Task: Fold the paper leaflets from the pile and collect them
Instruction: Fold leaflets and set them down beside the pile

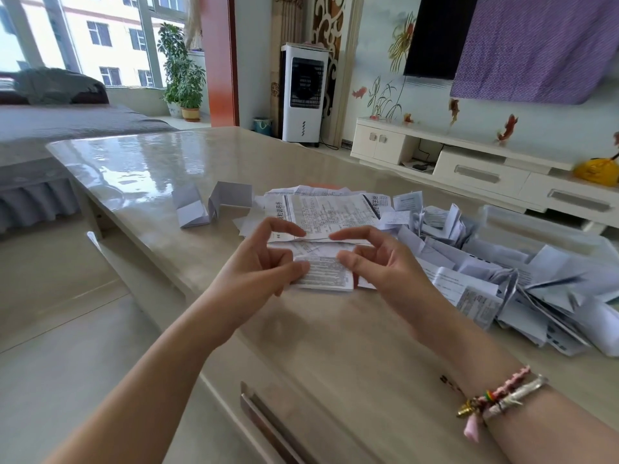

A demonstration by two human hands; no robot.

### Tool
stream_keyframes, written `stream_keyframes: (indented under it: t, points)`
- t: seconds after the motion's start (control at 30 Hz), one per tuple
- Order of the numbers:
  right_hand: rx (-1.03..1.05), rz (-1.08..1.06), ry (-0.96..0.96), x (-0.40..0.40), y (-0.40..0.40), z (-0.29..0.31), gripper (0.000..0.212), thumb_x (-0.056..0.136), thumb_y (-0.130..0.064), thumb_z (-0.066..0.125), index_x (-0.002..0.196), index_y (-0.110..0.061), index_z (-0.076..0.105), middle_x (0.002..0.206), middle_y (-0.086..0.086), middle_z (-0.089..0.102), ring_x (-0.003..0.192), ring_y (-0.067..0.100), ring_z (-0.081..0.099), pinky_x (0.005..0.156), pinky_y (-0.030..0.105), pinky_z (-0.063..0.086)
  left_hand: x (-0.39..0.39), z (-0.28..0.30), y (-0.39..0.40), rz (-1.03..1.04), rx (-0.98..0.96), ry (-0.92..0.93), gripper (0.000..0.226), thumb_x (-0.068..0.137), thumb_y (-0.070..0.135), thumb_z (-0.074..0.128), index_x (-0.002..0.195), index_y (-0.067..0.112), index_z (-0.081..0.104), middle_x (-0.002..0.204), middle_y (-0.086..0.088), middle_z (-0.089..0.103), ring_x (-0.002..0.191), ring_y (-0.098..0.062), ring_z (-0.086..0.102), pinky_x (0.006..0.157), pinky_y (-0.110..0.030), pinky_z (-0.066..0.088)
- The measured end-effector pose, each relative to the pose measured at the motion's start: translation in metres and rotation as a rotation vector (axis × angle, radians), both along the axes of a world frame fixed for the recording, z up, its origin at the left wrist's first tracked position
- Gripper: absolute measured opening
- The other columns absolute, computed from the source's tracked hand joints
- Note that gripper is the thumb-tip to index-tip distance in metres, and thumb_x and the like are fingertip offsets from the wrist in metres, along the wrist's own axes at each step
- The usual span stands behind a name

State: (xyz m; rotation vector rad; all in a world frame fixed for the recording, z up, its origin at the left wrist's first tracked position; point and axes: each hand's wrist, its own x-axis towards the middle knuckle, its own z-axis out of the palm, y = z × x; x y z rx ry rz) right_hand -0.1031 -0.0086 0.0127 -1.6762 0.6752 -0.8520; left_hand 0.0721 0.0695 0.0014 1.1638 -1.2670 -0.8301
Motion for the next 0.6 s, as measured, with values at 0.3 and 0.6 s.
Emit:
stream_keyframes:
  t: [0.3,0.6]
  points:
    - [-0.058,0.058,0.06,-0.008,-0.005,0.006,0.014,0.094,-0.005,0.054,0.091,-0.018,0.06,0.068,-0.004,0.055,0.063,0.004,0.051,0.06,0.01,0.039,-0.007,0.0,-0.019,0.115,-0.102,-0.05,0.036,0.087,-0.009,0.059,0.113,0.014,0.052,0.05,0.006,0.029,0.048,-0.008,0.029,0.048,-0.017,0.03]
    - [-0.054,-0.511,-0.18,-0.016,-0.024,0.011,0.024,0.094,0.002,0.05,0.089,-0.013,0.068,0.081,0.001,0.067,0.064,0.007,0.056,0.051,0.013,0.041,0.001,-0.012,-0.05,0.323,-0.064,-0.555,0.015,0.094,0.03,0.056,0.108,0.027,0.054,0.077,0.008,0.054,0.081,-0.016,0.06,0.075,-0.028,0.043]
